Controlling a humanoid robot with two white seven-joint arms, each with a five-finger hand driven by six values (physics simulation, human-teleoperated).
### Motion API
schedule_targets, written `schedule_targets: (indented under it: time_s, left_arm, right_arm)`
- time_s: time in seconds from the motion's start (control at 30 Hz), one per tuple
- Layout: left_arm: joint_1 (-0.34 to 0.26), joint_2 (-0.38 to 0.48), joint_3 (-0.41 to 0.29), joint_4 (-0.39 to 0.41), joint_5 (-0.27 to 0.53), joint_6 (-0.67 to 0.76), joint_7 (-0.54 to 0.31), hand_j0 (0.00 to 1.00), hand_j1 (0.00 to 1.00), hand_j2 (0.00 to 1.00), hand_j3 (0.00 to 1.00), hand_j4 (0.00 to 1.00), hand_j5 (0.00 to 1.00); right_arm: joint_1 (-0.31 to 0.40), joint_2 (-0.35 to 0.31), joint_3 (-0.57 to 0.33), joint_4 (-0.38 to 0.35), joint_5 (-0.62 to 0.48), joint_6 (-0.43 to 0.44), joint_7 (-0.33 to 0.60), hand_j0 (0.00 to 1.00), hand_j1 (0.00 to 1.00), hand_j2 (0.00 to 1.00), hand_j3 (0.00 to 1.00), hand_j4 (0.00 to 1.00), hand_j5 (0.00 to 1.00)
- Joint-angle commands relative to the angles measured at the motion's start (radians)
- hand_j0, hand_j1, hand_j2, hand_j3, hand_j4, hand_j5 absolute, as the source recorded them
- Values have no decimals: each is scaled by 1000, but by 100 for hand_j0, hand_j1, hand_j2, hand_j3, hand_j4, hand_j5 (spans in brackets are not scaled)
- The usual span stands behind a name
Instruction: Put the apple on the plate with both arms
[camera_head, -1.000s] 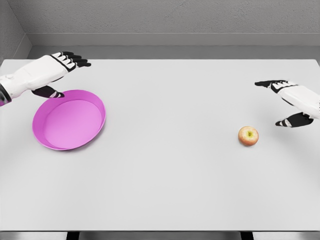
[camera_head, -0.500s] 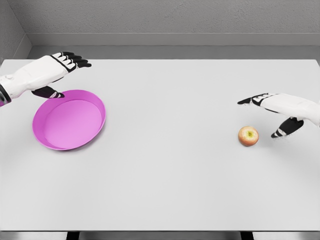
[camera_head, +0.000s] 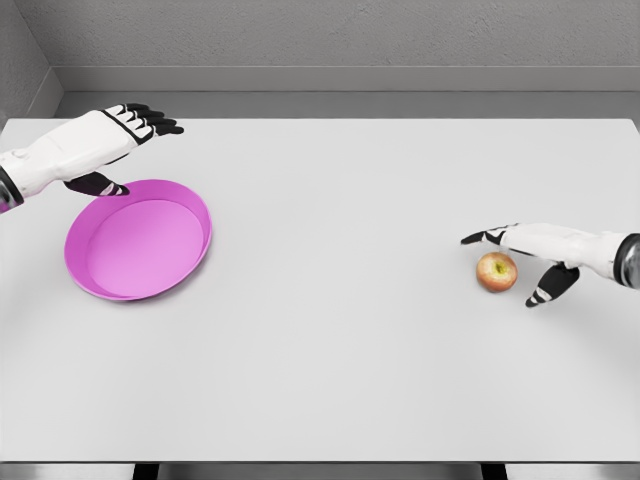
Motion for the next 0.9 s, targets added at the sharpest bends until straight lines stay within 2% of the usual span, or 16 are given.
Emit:
schedule_targets:
  time_s: [0.0,0.37,0.4,0.47,0.57,0.77,0.87]
  left_arm:
    - [0,0,1,0,5,1,1,100,100,100,100,100,100]
    - [2,0,1,0,5,1,1,100,100,100,100,100,100]
    - [0,0,1,0,5,1,1,100,100,100,100,100,100]
    - [2,0,1,0,5,1,1,100,100,100,100,100,100]
    - [2,0,1,0,5,1,1,100,100,100,100,100,100]
    - [2,0,1,0,5,1,1,100,100,100,100,100,100]
    - [0,0,1,0,5,1,1,100,100,100,100,100,100]
  right_arm:
    - [-6,7,7,1,-2,9,0,100,100,100,100,100,100]
    - [-26,25,52,16,-3,16,0,100,100,100,100,100,100]
    - [-26,25,53,16,-3,18,0,98,98,98,98,98,98]
    - [-26,25,53,16,-2,16,0,79,79,79,79,79,79]
    - [-26,25,66,16,-2,16,0,71,71,71,71,71,71]
    - [-26,25,75,16,-2,16,0,60,60,60,60,60,60]
    - [-26,25,75,16,5,16,0,59,59,59,59,59,59]
